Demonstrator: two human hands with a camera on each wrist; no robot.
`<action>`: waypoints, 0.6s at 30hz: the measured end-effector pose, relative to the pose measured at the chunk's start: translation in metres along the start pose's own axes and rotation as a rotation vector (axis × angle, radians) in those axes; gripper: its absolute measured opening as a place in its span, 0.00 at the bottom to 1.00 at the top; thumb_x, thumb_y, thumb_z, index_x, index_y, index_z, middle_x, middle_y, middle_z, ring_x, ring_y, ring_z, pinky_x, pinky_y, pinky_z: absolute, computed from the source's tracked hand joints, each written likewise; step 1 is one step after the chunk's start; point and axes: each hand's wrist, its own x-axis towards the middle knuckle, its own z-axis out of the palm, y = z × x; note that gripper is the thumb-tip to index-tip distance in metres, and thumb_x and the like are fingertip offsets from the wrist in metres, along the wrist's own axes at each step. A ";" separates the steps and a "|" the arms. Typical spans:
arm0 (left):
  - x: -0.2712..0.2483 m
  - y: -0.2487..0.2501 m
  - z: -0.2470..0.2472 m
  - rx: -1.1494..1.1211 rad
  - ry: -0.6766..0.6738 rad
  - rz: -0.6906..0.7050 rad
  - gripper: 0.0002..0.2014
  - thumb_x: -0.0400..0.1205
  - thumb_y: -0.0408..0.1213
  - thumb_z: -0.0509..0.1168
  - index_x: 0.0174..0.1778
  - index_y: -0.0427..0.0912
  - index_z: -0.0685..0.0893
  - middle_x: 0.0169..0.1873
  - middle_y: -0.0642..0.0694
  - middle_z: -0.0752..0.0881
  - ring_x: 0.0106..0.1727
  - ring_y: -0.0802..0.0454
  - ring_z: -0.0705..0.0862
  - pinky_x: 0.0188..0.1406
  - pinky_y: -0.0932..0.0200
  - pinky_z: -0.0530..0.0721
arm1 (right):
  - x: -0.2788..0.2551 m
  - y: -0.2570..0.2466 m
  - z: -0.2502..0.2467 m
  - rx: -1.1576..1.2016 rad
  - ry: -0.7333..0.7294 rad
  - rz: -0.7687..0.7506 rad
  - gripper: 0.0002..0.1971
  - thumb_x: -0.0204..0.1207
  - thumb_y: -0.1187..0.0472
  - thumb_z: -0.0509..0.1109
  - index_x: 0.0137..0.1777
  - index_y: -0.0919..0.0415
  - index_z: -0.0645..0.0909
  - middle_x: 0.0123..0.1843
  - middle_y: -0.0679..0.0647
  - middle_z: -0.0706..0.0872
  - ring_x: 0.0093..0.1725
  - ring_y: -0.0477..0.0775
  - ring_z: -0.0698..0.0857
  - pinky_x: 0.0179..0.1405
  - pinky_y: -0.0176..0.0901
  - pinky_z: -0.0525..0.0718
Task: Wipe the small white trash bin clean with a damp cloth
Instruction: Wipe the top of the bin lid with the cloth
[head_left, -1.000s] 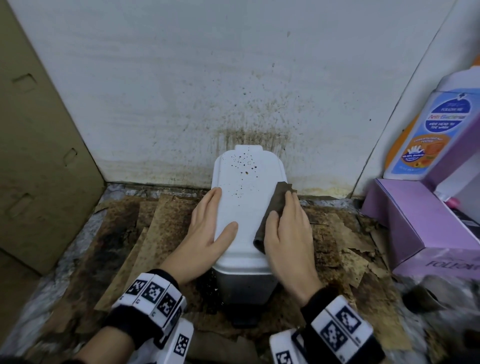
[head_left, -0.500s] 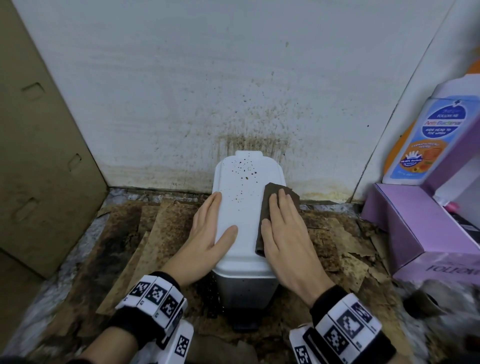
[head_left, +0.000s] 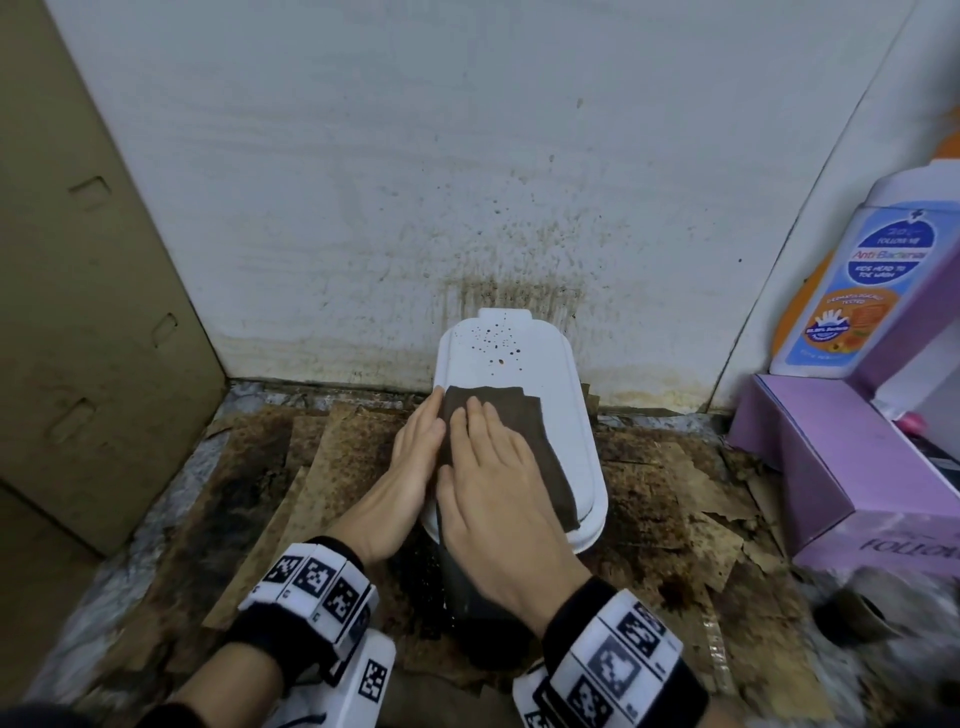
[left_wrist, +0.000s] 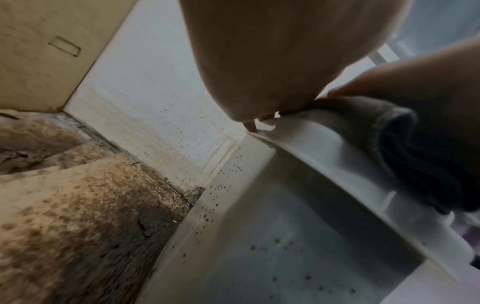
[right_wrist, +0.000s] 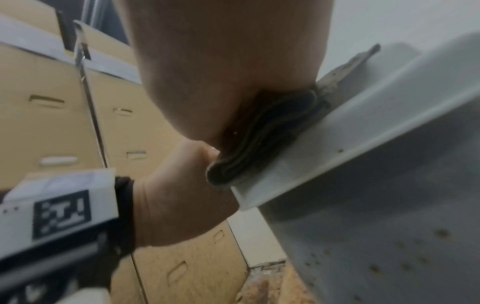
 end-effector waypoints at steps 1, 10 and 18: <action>-0.001 -0.001 -0.002 -0.010 -0.003 0.005 0.39 0.80 0.74 0.43 0.88 0.66 0.48 0.87 0.71 0.50 0.84 0.78 0.49 0.89 0.54 0.48 | 0.003 -0.003 -0.003 0.067 -0.030 0.000 0.32 0.92 0.51 0.43 0.92 0.65 0.50 0.94 0.62 0.49 0.93 0.56 0.47 0.89 0.48 0.43; 0.004 0.013 -0.006 0.165 0.077 -0.012 0.36 0.87 0.67 0.45 0.90 0.58 0.47 0.87 0.66 0.50 0.86 0.72 0.47 0.87 0.58 0.44 | -0.014 0.030 -0.032 0.731 0.105 0.054 0.24 0.92 0.57 0.59 0.87 0.46 0.67 0.89 0.39 0.66 0.89 0.32 0.55 0.89 0.41 0.58; -0.006 0.045 0.039 0.735 0.304 0.210 0.32 0.89 0.54 0.56 0.87 0.42 0.62 0.86 0.46 0.60 0.87 0.51 0.55 0.87 0.51 0.56 | -0.030 0.079 -0.011 0.498 0.109 0.201 0.27 0.94 0.51 0.52 0.91 0.50 0.57 0.94 0.41 0.46 0.90 0.34 0.41 0.91 0.41 0.43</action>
